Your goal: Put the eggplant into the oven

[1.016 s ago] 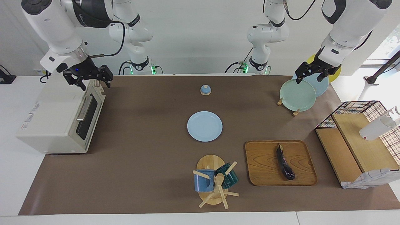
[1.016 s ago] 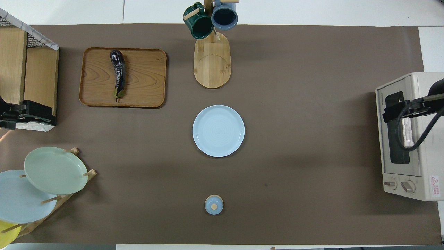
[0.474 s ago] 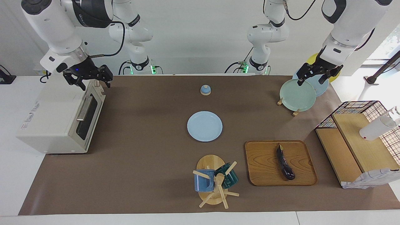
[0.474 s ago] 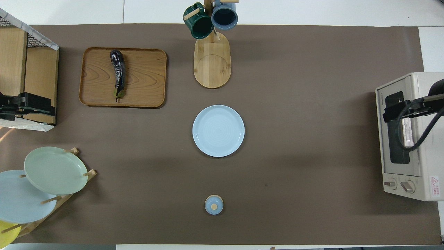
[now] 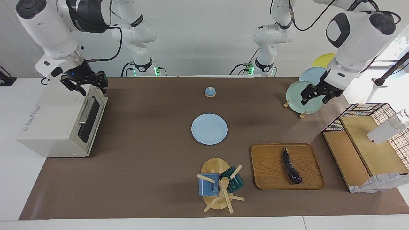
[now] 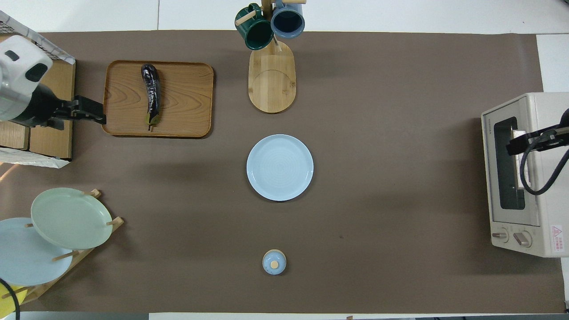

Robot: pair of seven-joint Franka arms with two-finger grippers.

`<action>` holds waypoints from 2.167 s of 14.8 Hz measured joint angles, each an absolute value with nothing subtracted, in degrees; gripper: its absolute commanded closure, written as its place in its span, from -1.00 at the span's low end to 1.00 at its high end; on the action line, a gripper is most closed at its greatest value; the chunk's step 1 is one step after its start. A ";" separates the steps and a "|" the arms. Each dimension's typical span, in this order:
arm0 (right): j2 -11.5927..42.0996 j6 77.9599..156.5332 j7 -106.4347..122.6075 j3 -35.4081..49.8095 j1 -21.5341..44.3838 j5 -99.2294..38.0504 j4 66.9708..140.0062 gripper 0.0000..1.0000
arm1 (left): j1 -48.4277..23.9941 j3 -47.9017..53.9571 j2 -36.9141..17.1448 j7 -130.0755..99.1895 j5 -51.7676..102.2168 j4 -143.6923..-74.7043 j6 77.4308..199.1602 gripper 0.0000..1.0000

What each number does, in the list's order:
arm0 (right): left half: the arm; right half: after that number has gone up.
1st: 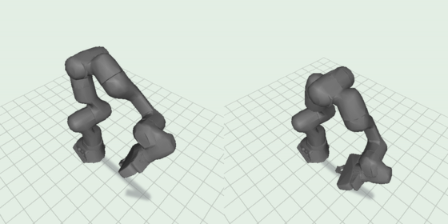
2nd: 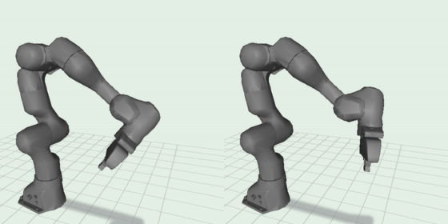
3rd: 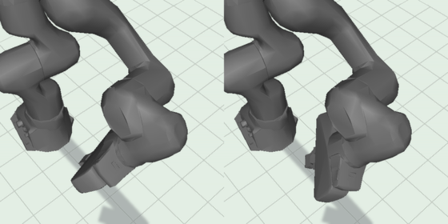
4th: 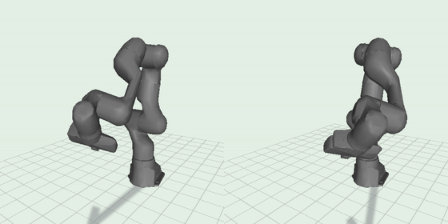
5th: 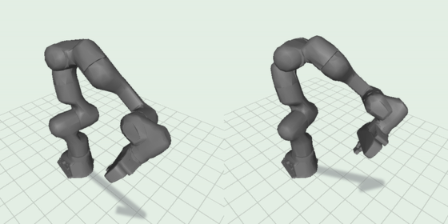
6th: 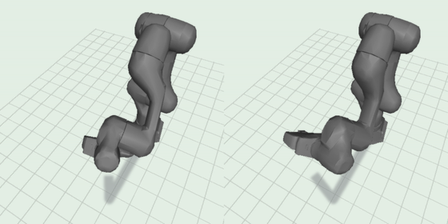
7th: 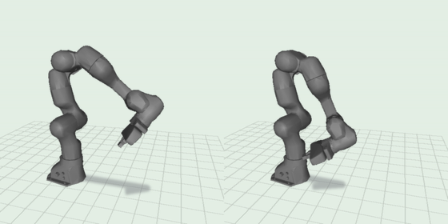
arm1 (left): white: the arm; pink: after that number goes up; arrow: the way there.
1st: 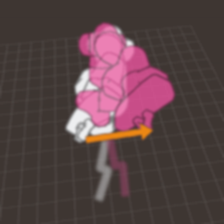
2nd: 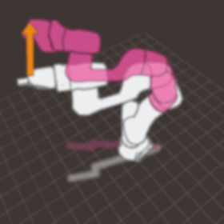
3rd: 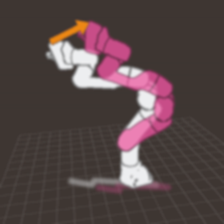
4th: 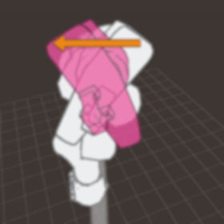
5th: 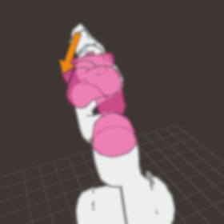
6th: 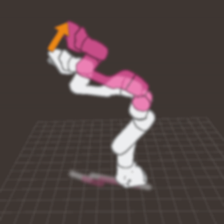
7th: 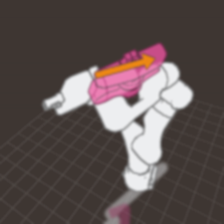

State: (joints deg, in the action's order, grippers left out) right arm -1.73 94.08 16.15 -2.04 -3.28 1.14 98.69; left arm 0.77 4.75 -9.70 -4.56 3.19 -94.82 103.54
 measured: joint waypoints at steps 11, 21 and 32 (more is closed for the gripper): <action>-2.35 107.32 12.33 -2.13 -5.61 10.67 112.15 1.00 | -1.91 5.13 -29.48 -2.67 3.31 -88.67 119.88 -1.00; -2.64 112.68 12.33 -2.14 -6.23 11.02 116.25 1.00 | -4.07 4.66 -32.06 0.15 1.48 -91.99 128.64 -0.90; -2.59 120.29 6.96 -0.07 -1.98 7.47 122.62 1.00 | -4.02 4.56 -31.58 0.52 1.42 -94.07 130.63 0.02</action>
State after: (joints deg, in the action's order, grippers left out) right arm -2.59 120.29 6.96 -0.07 -1.98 7.47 122.62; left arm -4.02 4.56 -31.58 0.52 1.42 -94.07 130.63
